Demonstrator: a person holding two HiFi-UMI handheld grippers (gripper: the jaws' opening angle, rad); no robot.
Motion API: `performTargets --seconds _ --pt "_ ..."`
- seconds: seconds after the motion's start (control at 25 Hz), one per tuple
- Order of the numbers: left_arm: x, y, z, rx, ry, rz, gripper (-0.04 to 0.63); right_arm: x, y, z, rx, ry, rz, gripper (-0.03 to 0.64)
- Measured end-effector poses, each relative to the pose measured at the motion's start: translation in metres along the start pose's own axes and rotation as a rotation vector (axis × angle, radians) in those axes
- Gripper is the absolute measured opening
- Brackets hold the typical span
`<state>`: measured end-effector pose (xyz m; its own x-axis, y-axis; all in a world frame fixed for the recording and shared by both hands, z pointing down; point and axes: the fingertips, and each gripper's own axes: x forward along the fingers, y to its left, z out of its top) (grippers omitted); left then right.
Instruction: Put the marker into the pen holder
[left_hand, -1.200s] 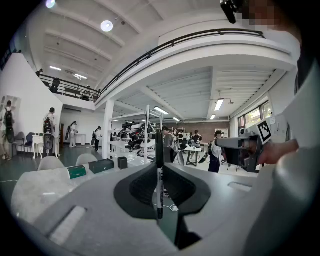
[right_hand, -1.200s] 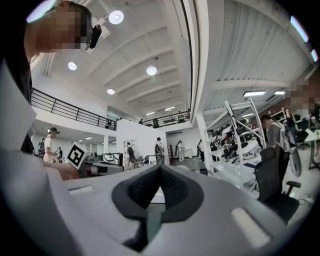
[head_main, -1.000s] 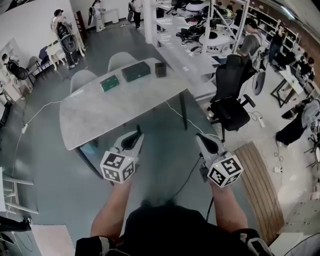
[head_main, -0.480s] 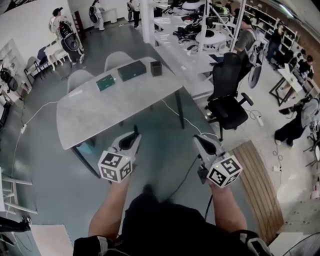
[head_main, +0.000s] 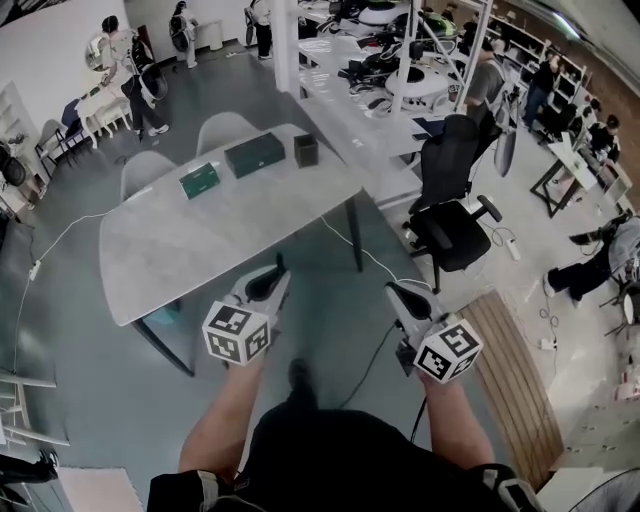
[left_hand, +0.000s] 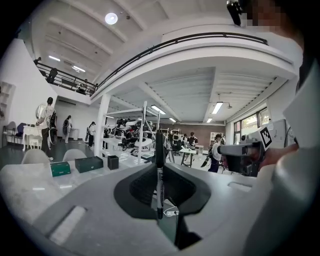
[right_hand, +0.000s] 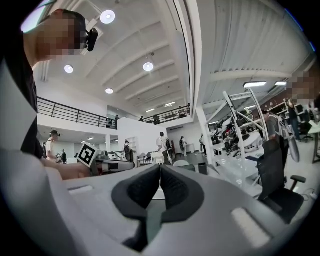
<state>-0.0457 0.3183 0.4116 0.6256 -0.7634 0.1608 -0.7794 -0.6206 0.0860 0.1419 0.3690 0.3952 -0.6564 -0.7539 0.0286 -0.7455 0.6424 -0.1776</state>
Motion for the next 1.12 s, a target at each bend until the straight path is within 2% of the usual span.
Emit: performTargets --seconds 0.32,0.48,0.6,0.76,1.12 --pt "0.073 0.102 0.018 0.003 0.003 -0.023 0.046 0.121 -0.051 0.001 -0.001 0.054 -0.018 0.025" --pt "0.104 0.150 0.031 0.030 -0.004 -0.051 0.046 0.184 -0.067 -0.004 0.015 0.090 -0.010 0.026" --pt "0.124 0.177 0.030 0.057 0.023 -0.080 0.046 0.221 -0.071 -0.002 0.017 0.098 -0.005 0.026" --pt "0.139 0.203 0.024 0.059 0.045 -0.102 0.046 0.247 -0.073 0.000 0.015 0.101 -0.009 0.026" --pt "0.158 0.245 0.007 0.004 0.085 -0.070 0.046 0.282 -0.099 -0.008 0.047 0.114 -0.009 0.026"
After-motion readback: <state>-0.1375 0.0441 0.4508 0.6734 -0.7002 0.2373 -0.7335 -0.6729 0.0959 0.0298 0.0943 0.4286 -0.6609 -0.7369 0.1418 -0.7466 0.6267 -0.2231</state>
